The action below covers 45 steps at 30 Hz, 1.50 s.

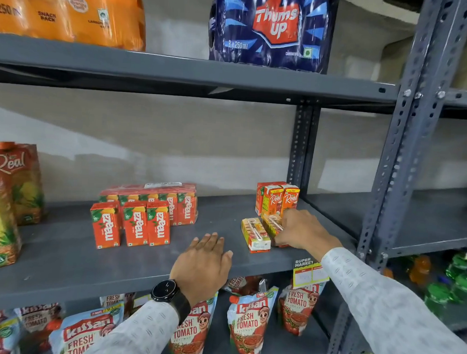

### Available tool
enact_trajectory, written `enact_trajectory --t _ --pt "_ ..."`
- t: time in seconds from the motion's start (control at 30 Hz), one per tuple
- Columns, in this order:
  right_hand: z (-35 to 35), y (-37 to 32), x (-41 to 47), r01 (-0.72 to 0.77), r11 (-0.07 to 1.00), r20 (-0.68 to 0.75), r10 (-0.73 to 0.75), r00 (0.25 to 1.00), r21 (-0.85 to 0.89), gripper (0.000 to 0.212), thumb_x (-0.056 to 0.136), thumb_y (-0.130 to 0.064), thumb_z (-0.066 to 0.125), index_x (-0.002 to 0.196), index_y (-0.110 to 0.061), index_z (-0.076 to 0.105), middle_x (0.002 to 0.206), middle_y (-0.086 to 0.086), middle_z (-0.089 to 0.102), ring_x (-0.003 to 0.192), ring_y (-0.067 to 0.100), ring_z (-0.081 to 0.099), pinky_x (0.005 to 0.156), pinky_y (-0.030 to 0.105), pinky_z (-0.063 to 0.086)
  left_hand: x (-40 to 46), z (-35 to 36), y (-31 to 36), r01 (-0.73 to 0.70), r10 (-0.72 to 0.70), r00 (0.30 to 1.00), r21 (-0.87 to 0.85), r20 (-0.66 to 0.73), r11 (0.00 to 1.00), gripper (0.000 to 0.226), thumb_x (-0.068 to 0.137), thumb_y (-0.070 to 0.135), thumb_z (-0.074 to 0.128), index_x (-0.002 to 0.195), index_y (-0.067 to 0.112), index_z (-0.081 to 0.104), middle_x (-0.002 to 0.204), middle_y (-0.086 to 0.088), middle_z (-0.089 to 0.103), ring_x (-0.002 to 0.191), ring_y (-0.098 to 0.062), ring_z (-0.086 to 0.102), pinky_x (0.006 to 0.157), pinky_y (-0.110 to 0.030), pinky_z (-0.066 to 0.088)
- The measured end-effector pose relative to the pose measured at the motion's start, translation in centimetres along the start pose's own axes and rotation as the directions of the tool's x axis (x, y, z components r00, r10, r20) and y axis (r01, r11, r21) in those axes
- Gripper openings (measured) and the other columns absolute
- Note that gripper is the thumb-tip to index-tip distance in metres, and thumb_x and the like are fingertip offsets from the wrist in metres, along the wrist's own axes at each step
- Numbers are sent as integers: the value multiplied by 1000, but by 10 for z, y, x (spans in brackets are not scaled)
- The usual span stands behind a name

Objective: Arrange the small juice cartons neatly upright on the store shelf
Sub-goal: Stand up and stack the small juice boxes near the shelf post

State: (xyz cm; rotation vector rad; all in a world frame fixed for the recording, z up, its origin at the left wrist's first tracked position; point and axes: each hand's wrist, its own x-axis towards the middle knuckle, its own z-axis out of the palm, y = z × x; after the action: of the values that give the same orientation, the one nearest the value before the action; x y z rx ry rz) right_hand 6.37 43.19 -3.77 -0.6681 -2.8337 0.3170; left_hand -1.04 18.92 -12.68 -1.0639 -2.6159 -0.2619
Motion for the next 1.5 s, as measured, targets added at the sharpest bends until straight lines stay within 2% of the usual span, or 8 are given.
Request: enact_trajectory --t 0.23,0.43,0.63,0.77,0.83,1.0,1.33,1.5 --pt "-8 6 -1 71 977 -401 16 916 201 41 81 -51 76 110 -26 62 106 2 72 88 20 64 65 32 52 1 3 0 6 -6 1000 25 1 1000 67 105 51 12 158 14 32 167 -6 32 154 -20 25 127 -39 15" --pt "-11 1 12 100 985 -470 -21 882 144 48 89 -59 68 121 -22 73 117 8 77 100 28 74 76 37 61 1 4 0 0 0 1000 19 2 1000 68 105 52 11 159 15 31 167 -5 30 155 -19 24 127 -37 13" --pt "-18 -3 27 16 996 -434 24 901 89 66 78 -69 74 122 -20 75 117 9 77 90 27 77 66 32 59 1 3 1 6 -6 1000 23 1 1000 68 105 52 10 159 15 30 168 -5 29 155 -19 23 128 -38 14" --pt "-27 -5 34 -19 992 -299 57 953 129 67 75 -70 77 121 -20 75 117 7 76 86 24 75 55 26 50 2 4 -1 3 -2 1000 29 -3 1000 70 104 53 9 159 16 30 168 -5 29 155 -19 23 128 -38 14" --pt "-31 -4 39 -18 986 -220 55 974 166 58 78 -60 81 122 -22 74 125 7 73 87 22 71 52 24 47 3 6 -1 2 -2 1000 24 -3 1000 71 102 54 7 159 16 30 167 -4 30 155 -19 23 128 -38 14" --pt "-37 -5 44 2 976 -75 15 997 217 50 88 -35 80 135 -24 68 145 8 60 98 25 68 57 28 59 4 8 -1 2 -1 1000 36 -31 999 74 101 53 6 156 15 36 165 -6 35 153 -19 28 126 -38 17" --pt "-15 -10 35 -16 976 -374 99 922 217 61 77 -67 77 108 -14 77 99 8 78 75 21 74 68 35 62 0 4 -1 -8 9 999 24 -34 1000 71 102 52 8 157 14 35 165 -6 35 153 -19 28 126 -38 17" --pt "-23 -2 38 9 933 -213 73 974 359 57 82 -53 82 126 -19 70 125 8 71 82 24 74 56 31 62 0 3 -1 -6 7 1000 27 -19 1000 71 103 52 8 157 15 34 166 -6 34 154 -18 26 127 -38 16"
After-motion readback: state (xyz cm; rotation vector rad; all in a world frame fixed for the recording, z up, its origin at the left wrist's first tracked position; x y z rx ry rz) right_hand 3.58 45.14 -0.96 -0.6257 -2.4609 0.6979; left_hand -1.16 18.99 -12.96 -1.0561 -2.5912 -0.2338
